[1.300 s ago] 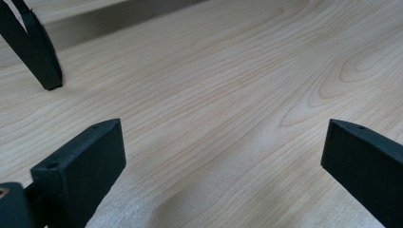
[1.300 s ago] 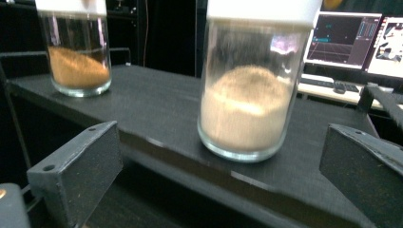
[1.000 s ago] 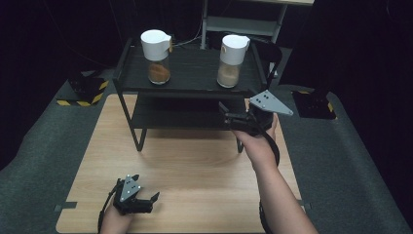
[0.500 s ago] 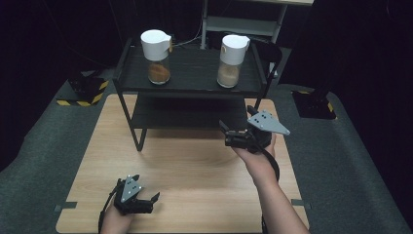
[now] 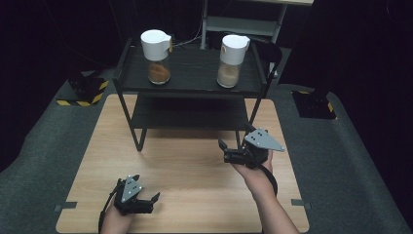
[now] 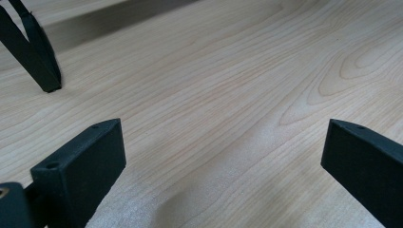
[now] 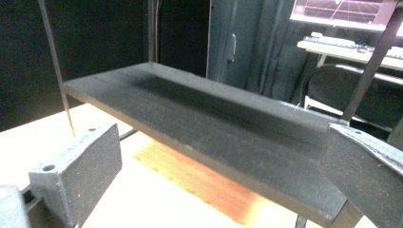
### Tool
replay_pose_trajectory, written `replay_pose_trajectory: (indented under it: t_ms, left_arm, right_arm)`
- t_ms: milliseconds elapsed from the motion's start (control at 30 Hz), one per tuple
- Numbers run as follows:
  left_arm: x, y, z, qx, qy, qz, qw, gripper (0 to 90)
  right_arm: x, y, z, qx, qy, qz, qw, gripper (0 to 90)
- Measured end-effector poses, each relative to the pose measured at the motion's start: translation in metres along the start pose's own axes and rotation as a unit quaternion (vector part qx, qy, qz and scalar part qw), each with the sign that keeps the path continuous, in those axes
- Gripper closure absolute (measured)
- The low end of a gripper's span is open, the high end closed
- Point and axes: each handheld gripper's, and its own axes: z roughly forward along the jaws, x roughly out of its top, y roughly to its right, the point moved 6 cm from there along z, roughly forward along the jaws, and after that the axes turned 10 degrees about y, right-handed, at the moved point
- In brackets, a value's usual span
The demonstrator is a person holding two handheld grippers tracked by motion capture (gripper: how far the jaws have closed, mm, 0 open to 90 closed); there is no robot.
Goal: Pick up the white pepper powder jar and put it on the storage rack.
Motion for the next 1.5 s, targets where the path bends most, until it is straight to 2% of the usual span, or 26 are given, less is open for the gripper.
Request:
replay_pose_trajectory:
  t_ms: [700, 1133, 1300, 1500]
  left_arm:
    - [0.0, 0.001, 0.0, 0.0, -0.001, 0.002, 1.0, 1.2]
    - [0.001, 0.002, 0.001, 0.001, -0.004, 0.005, 1.0, 1.2]
    - [0.001, 0.002, 0.001, 0.001, -0.004, 0.006, 1.0, 1.2]
    - [0.001, 0.002, 0.001, 0.001, -0.003, 0.005, 1.0, 1.2]
  right_arm:
    - [-0.048, -0.006, -0.017, -0.001, -0.039, 0.005, 0.9992, 0.0]
    - [-0.083, -0.01, -0.026, -0.001, -0.072, 0.012, 0.9973, 0.0]
    - [-0.092, -0.011, -0.029, 0.001, -0.086, 0.005, 0.9963, 0.0]
    - [-0.104, -0.009, -0.032, 0.002, -0.097, 0.009, 0.9952, 0.0]
